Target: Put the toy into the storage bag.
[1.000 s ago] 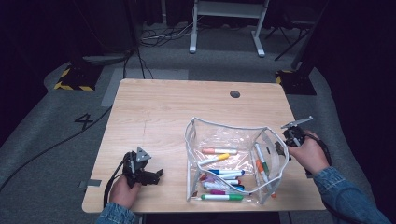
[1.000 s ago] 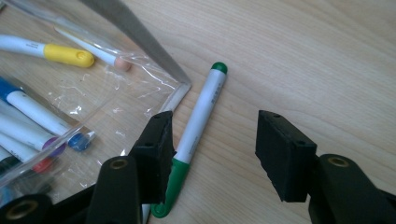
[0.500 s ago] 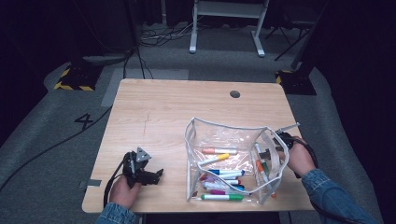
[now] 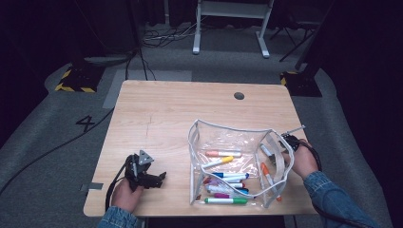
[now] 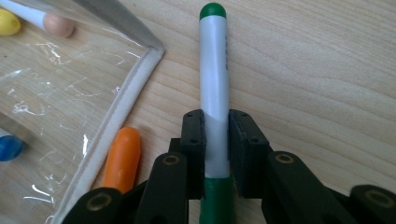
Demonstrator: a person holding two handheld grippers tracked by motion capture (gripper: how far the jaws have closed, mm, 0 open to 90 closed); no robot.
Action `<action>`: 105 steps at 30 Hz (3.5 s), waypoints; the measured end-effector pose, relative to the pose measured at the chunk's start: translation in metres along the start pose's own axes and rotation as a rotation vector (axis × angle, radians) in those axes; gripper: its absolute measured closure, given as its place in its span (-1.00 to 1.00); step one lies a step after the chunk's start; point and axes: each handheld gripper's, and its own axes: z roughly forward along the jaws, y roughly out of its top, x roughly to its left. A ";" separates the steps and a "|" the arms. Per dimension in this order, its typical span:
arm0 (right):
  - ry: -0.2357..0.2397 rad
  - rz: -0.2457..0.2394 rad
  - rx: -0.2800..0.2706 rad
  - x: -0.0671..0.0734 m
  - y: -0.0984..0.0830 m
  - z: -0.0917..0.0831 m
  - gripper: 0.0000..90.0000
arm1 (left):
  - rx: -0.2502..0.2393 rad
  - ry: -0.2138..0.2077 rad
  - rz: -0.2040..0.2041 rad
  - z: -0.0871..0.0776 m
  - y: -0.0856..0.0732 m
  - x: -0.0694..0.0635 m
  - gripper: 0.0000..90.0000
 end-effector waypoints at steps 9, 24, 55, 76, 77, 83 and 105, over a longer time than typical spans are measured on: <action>0.001 -0.021 -0.049 0.000 0.004 -0.034 0.71 | 0.000 -0.001 -0.001 0.000 0.000 0.000 -1.00; 0.000 -0.132 -0.092 0.019 0.015 -0.108 0.71 | -0.002 -0.001 -0.005 0.000 0.000 0.000 -1.00; 0.065 -0.457 -0.192 0.115 0.046 -0.193 0.71 | -0.002 0.001 -0.003 0.000 0.000 0.000 -1.00; 0.198 -0.720 -0.036 0.195 0.060 -0.142 0.71 | -0.002 0.001 -0.002 0.000 0.000 0.000 -1.00; 0.204 -0.727 -0.026 0.197 0.060 -0.138 0.71 | -0.001 0.001 -0.004 0.000 0.000 0.000 -1.00; 0.225 -0.764 0.029 0.209 0.062 -0.118 0.71 | 0.000 0.001 -0.004 0.000 0.000 0.000 -1.00; 0.216 -0.839 0.205 0.224 0.054 -0.053 0.71 | -0.002 -0.001 -0.004 0.000 0.000 0.000 -1.00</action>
